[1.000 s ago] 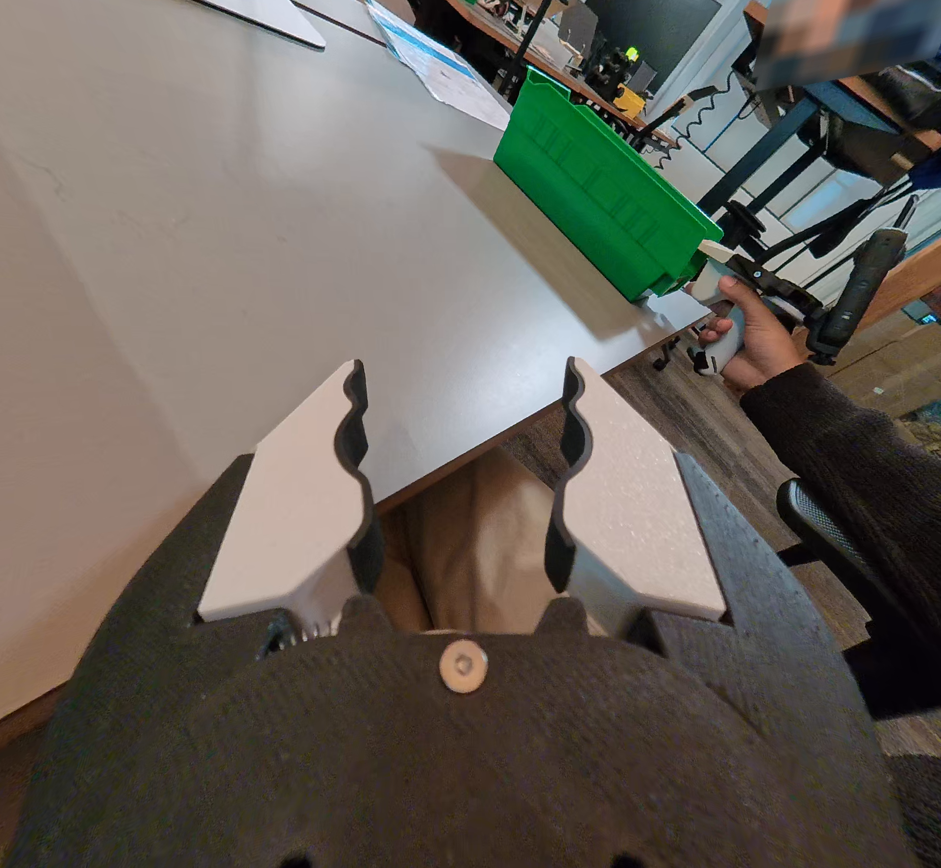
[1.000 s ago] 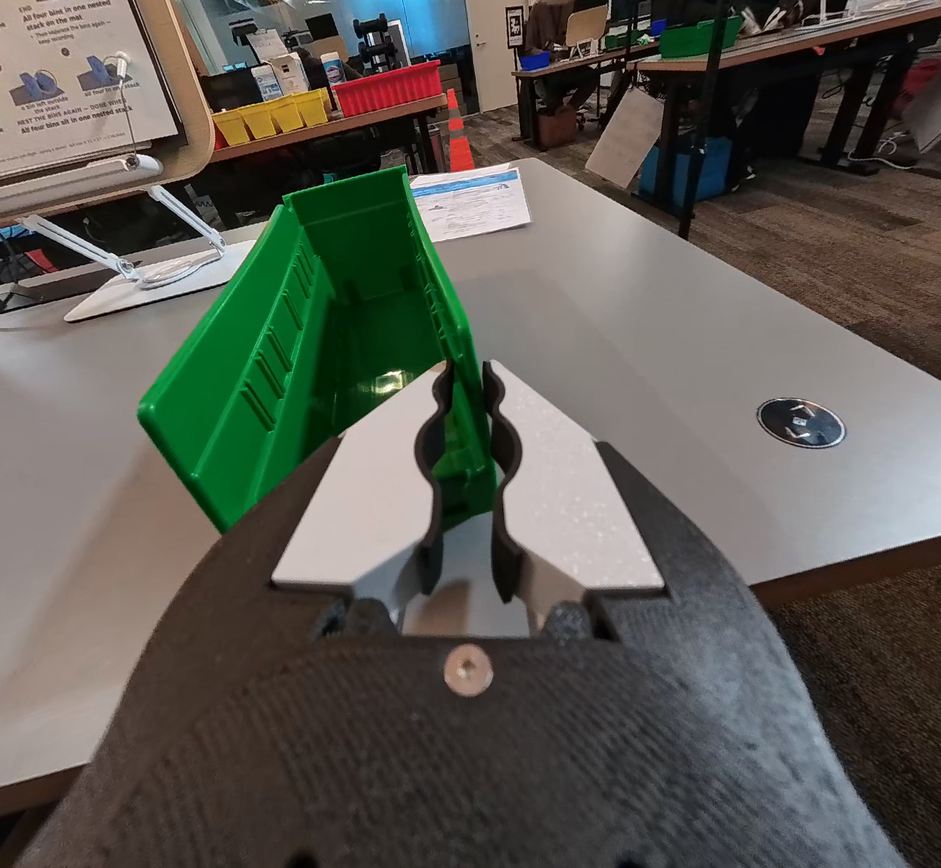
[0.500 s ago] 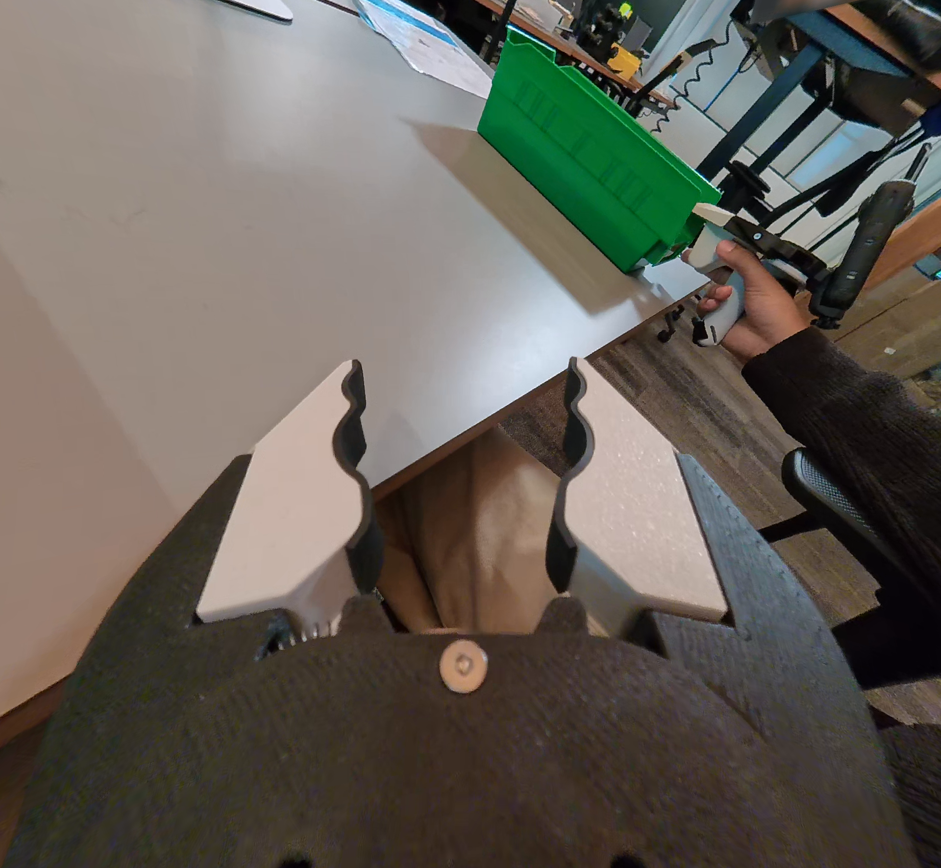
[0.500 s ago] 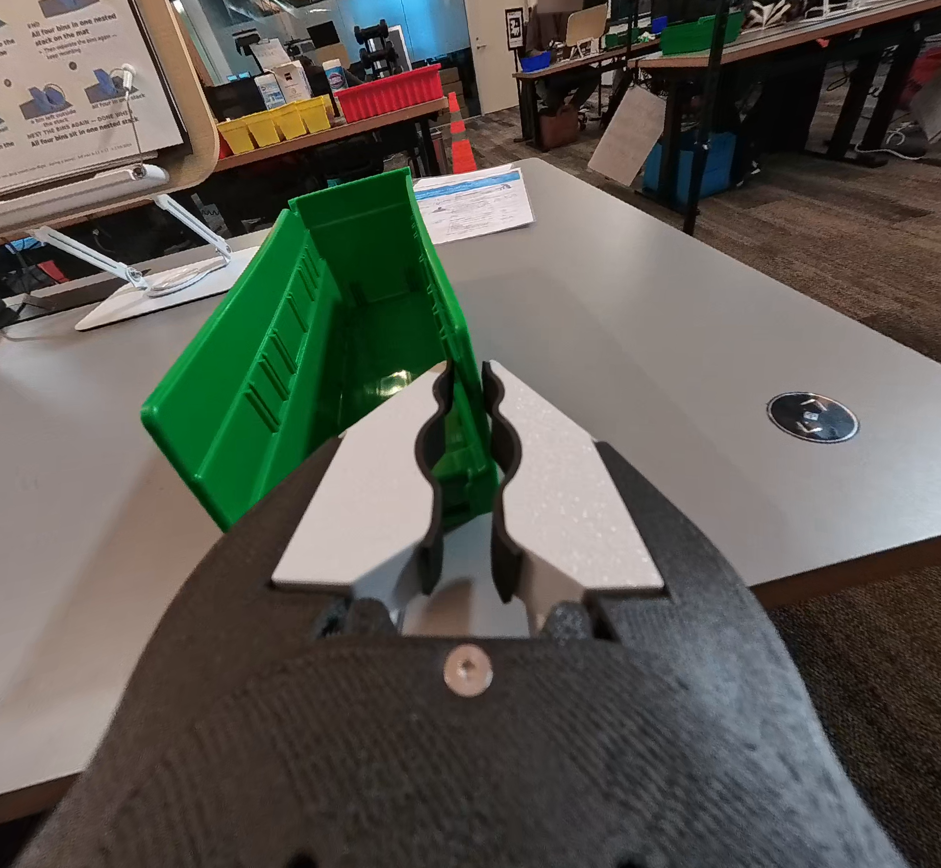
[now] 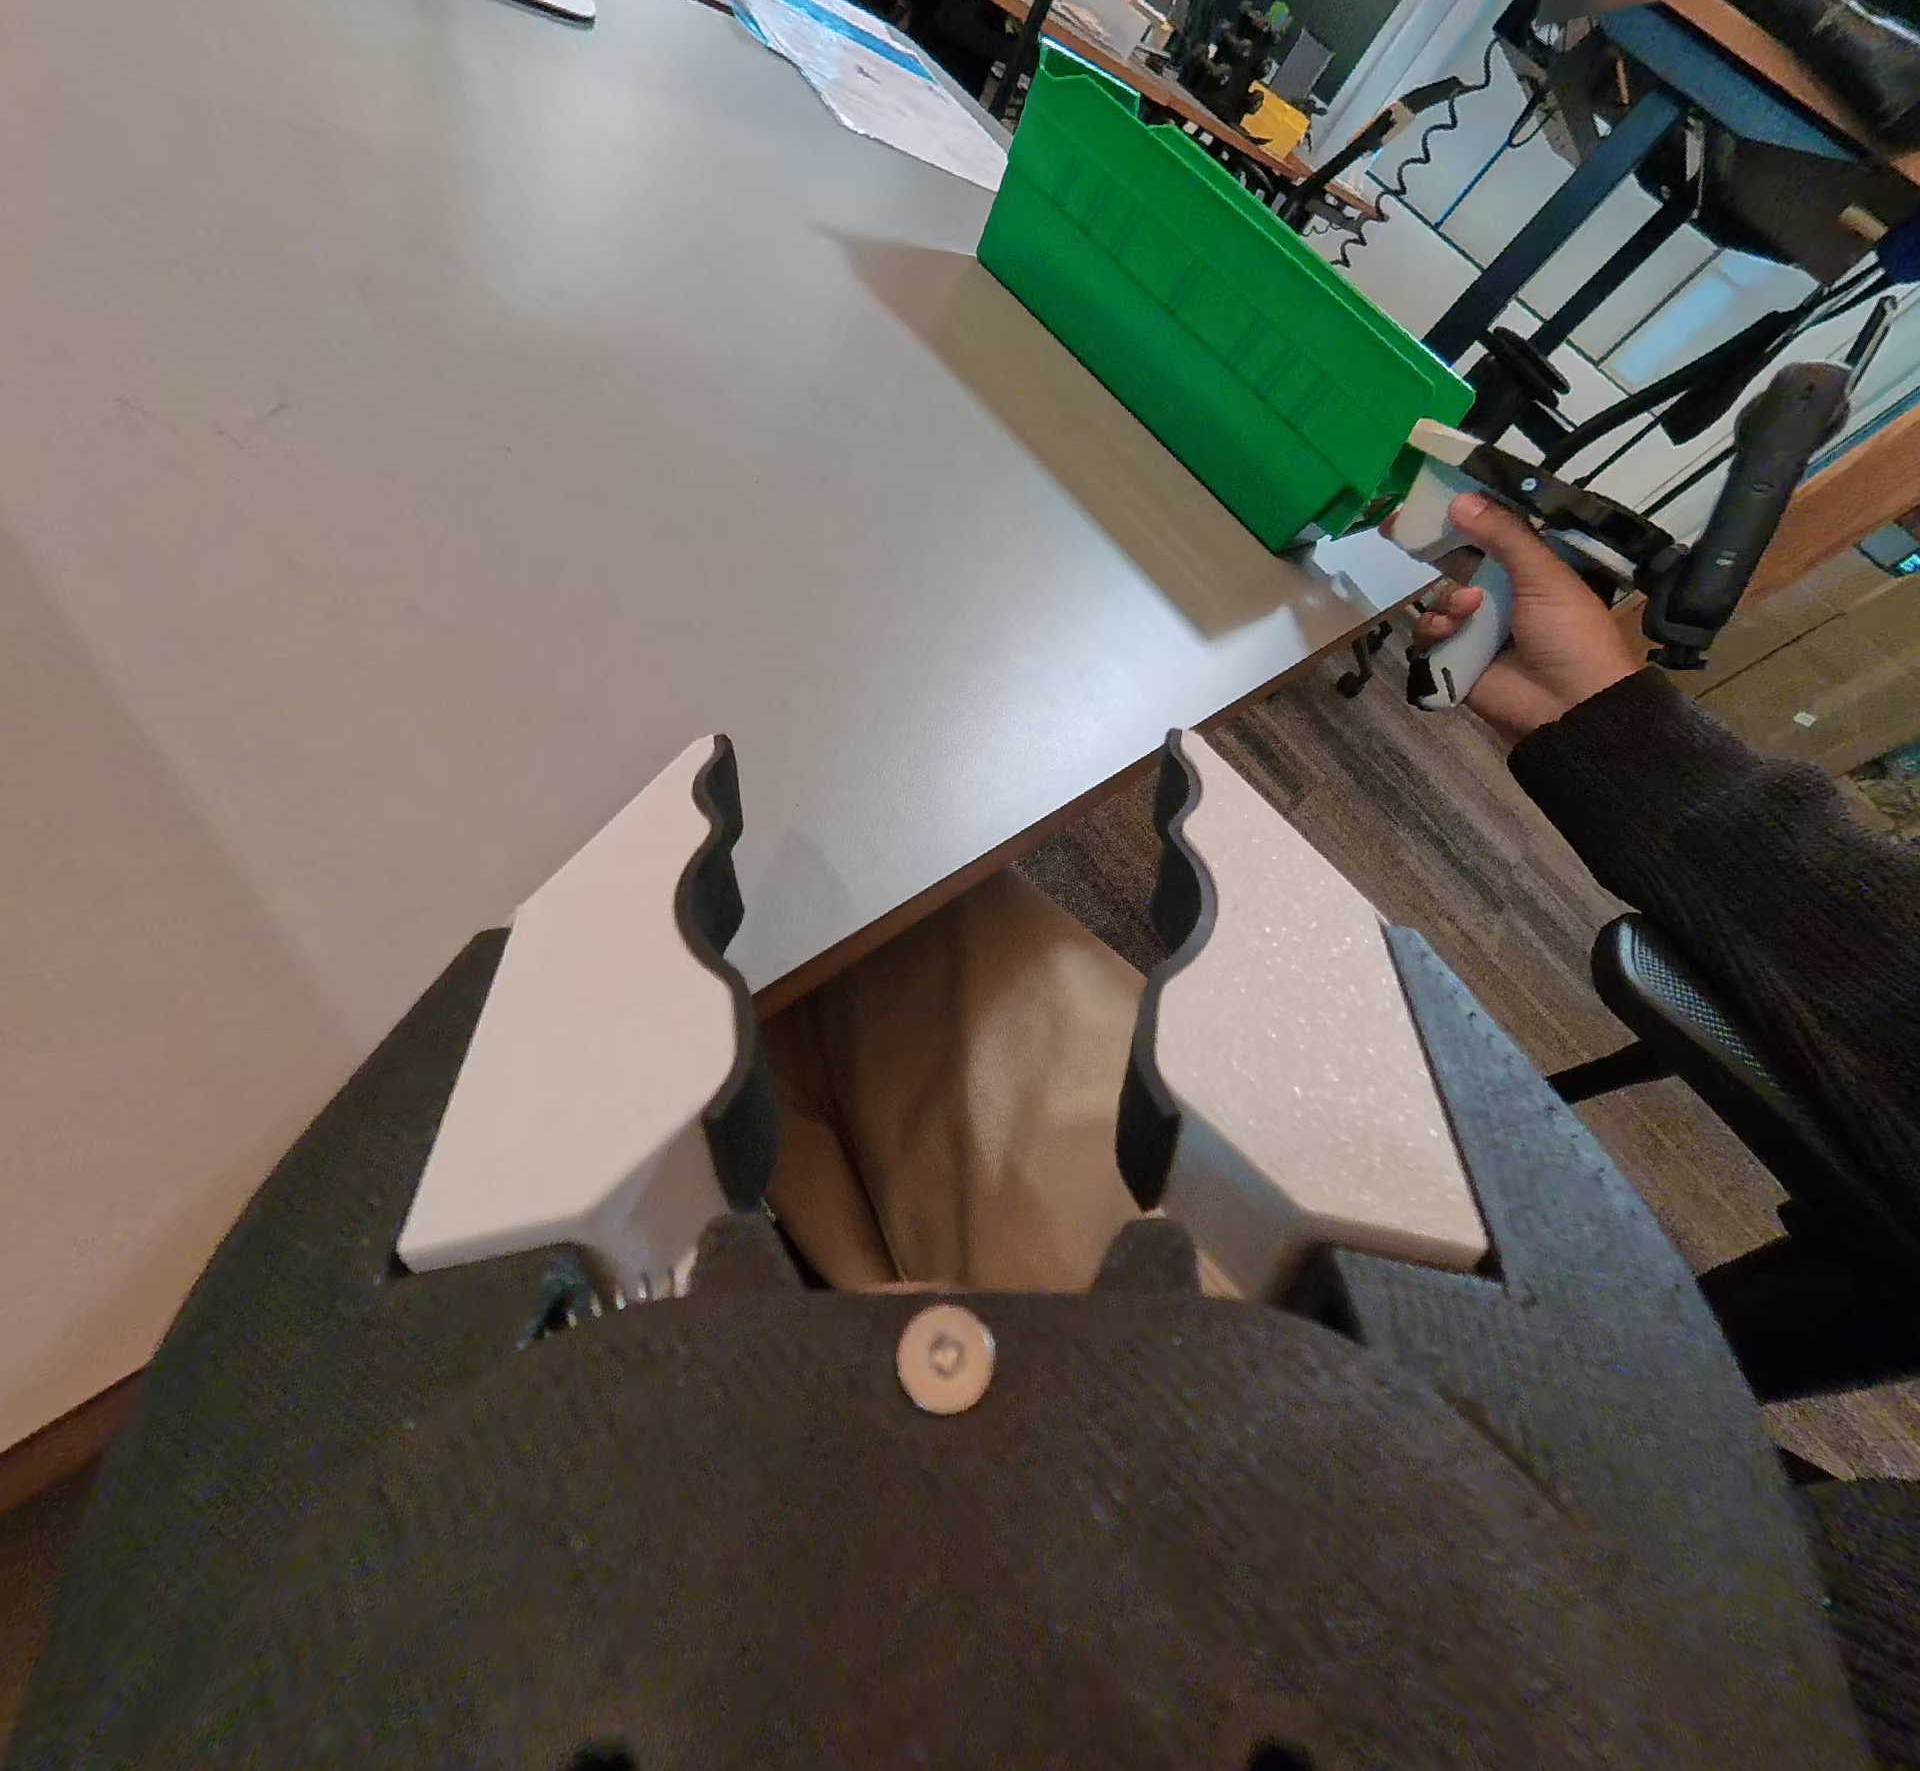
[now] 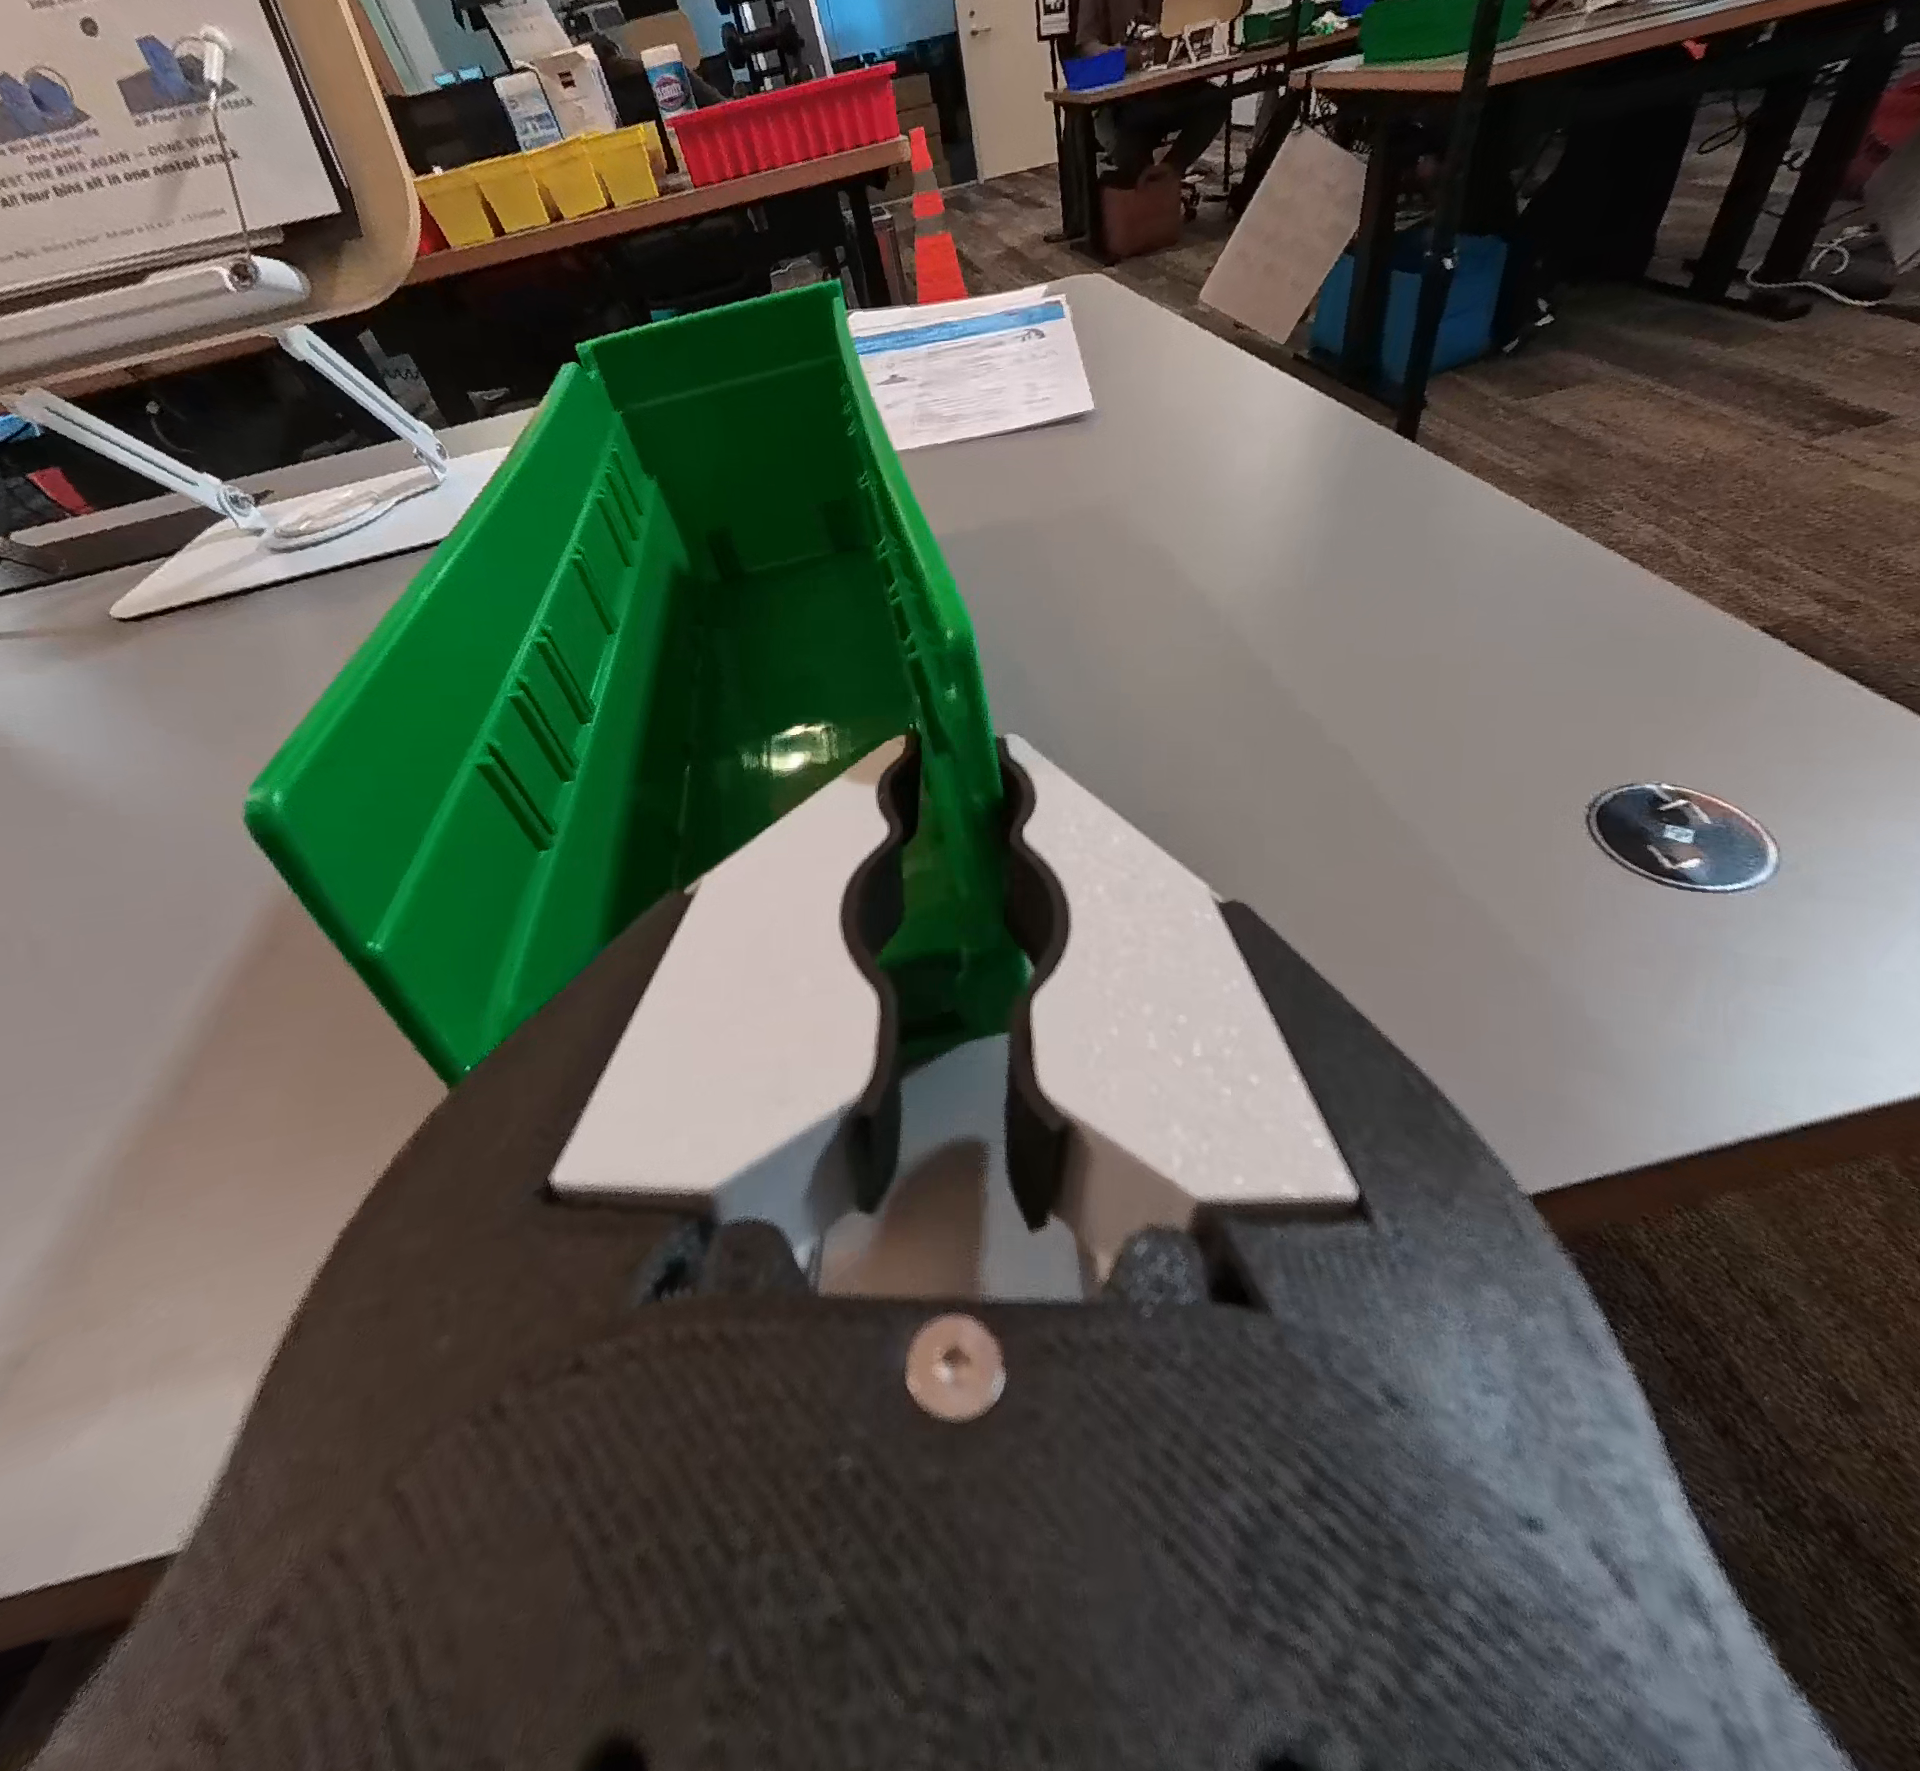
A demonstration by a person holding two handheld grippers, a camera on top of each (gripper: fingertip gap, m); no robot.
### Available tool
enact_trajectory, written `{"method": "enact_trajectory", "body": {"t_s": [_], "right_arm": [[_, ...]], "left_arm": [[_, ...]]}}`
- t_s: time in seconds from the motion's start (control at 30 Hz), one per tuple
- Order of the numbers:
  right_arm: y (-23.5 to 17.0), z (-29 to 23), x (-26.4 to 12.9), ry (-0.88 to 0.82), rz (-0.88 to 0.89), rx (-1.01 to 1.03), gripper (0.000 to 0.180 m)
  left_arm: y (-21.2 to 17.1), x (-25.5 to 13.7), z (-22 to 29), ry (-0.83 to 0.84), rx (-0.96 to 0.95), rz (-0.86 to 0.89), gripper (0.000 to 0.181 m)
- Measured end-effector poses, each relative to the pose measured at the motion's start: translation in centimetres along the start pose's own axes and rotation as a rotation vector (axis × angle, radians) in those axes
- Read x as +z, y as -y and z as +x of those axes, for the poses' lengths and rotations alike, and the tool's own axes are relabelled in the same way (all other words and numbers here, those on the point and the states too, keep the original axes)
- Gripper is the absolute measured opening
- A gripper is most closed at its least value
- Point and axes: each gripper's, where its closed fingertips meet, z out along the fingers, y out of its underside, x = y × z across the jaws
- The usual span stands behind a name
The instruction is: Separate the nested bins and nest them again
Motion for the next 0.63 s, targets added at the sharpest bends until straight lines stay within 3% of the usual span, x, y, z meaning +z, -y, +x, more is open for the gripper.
{"method": "enact_trajectory", "body": {"t_s": [0.37, 0.63], "right_arm": [[-0.1, -0.1, 0.0, -0.002, 0.001, -0.028, 0.006], [-0.4, -1.9, 0.0, 0.092, -0.019, -0.062, 0.001]], "left_arm": [[-0.1, 0.0, 0.0, 0.001, 0.001, -0.003, 0.08], [-0.2, 0.1, 0.0, 0.001, -0.005, -0.006, 0.081]]}}
